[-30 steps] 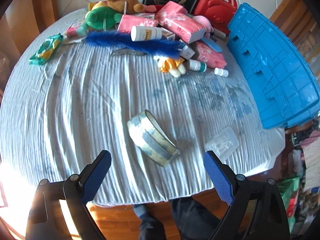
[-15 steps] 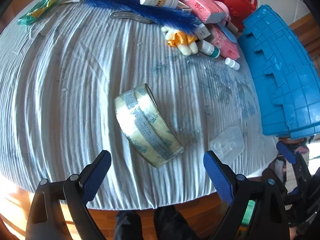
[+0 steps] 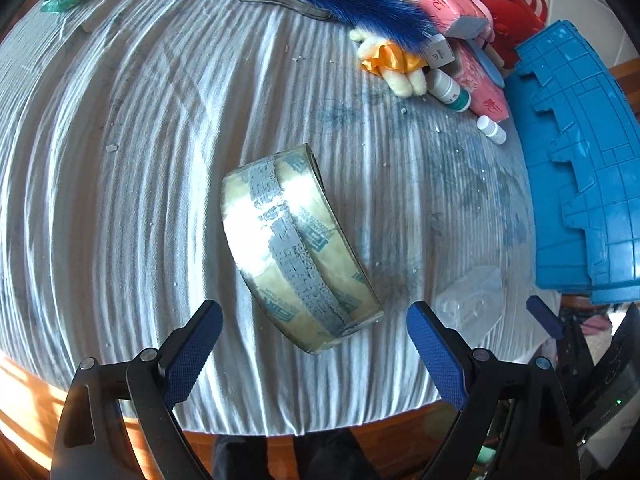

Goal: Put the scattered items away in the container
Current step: 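Lower left tool around the tape roll while right tool lowers onto the plastic box, then close left tool on the tape roll while right tool grasps the clear box of floss picks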

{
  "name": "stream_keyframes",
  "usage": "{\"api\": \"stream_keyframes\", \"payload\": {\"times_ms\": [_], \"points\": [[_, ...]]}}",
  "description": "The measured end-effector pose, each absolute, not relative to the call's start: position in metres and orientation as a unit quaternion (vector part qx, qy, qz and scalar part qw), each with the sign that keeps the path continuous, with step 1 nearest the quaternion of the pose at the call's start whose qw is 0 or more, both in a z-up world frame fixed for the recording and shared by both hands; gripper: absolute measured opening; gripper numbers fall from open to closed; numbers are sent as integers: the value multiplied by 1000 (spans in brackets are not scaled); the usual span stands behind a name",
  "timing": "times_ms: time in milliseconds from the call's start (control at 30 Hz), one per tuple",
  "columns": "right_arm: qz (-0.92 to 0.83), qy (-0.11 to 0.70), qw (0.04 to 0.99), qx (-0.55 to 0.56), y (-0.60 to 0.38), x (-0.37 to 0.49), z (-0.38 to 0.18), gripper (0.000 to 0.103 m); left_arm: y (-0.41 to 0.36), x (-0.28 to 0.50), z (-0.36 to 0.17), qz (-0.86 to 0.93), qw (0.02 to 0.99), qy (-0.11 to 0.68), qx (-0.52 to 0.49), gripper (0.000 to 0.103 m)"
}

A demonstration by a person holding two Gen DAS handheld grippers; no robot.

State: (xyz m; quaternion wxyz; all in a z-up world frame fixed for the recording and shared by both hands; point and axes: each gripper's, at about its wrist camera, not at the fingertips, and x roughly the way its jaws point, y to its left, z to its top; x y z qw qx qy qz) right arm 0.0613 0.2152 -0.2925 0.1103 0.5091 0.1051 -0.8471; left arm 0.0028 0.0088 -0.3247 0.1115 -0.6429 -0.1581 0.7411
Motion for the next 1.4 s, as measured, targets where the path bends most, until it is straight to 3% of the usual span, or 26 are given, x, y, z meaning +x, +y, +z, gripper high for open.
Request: {"api": "stream_keyframes", "payload": {"times_ms": [600, 667, 767, 833, 1000, 1400], "points": [[-830, 122, 117, 532, 205, 40, -322, 103, 19, -5, -330, 740, 104, -153, -647, 93], [-826, 120, 115, 538, 206, 39, -325, 103, 22, -6, -330, 739, 108, -150, -648, 86], [-822, 119, 111, 546, 208, 39, -328, 97, 29, -6, -329, 737, 116, -136, -652, 59], [-818, 115, 110, 553, 209, 39, -330, 89, 32, -6, -328, 737, 120, -130, -652, 58], [-821, 108, 97, 552, 215, 40, -328, 88, 35, -6, -319, 747, 132, -122, -640, 47], [-830, 99, 88, 543, 222, 39, -311, 88, 43, -10, -299, 773, 135, -101, -611, 38]]}}
